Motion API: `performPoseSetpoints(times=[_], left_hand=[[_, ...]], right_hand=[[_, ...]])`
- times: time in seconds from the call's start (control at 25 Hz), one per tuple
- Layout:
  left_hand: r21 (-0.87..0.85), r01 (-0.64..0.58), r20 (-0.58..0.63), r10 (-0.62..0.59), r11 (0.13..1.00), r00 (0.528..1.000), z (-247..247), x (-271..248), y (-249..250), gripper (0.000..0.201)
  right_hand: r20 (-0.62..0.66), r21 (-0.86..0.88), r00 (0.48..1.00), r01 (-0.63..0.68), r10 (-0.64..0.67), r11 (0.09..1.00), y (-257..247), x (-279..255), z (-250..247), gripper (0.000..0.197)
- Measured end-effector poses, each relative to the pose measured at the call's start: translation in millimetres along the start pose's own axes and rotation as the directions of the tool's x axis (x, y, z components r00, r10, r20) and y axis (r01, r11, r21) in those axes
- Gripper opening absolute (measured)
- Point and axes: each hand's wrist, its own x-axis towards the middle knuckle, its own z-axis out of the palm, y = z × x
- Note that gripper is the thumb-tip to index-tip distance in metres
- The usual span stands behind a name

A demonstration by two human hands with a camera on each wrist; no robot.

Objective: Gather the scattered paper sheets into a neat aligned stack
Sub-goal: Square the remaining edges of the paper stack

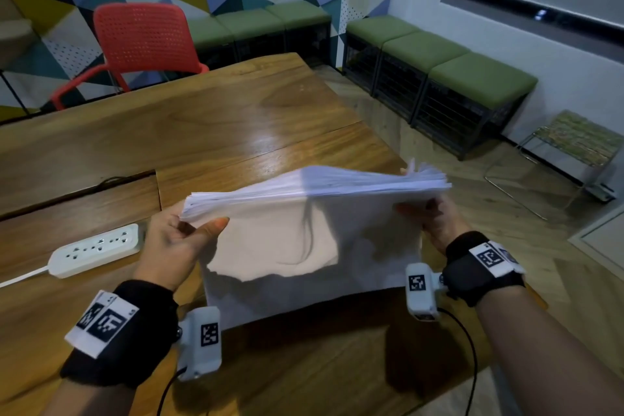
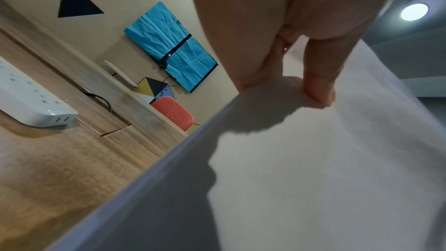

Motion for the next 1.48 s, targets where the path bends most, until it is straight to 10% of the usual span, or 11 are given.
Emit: performPoseSetpoints(times=[0.2, 0.6, 0.88, 1.08, 1.32, 1.48], left_hand=[[-0.072, -0.002, -0.083, -0.004, 0.997, 0.997, -2.1, -1.0, -0.2, 0.017], [-0.021, 0.142, -0.134, -0.143, 0.99, 0.981, 16.9, -8.2, -44.1, 0.027], [-0.216, 0.039, -0.395, -0.124, 0.976, 0.91, 14.5, -6.9, -27.3, 0.054], [-0.24, 0.169, -0.415, -0.258, 0.956, 0.873, 26.7, 10.9, -17.5, 0.059], [-0.331, 0.182, -0.365, -0.303, 0.926, 0.88, 25.7, 16.6, -22.1, 0.03], [-0.293, 0.138, -0.168, -0.193, 0.946, 0.967, 14.5, 14.2, -34.3, 0.063]], right_hand=[[-0.045, -0.28, 0.984, 0.155, -0.174, 0.947, -23.8, -12.4, -5.4, 0.039], [-0.111, -0.462, 0.986, 0.062, -0.127, 0.885, 27.1, -53.6, 2.7, 0.024], [-0.197, -0.359, 0.905, 0.291, -0.377, 0.887, 5.4, -79.1, 19.3, 0.105], [-0.499, -0.205, 0.845, 0.1, -0.192, 0.974, -9.0, -59.0, 33.5, 0.049], [-0.423, -0.273, 0.877, 0.116, -0.227, 0.955, -10.0, -55.1, 28.4, 0.037], [-0.022, -0.391, 0.976, 0.19, -0.215, 0.901, -7.6, -54.7, 21.4, 0.114]])
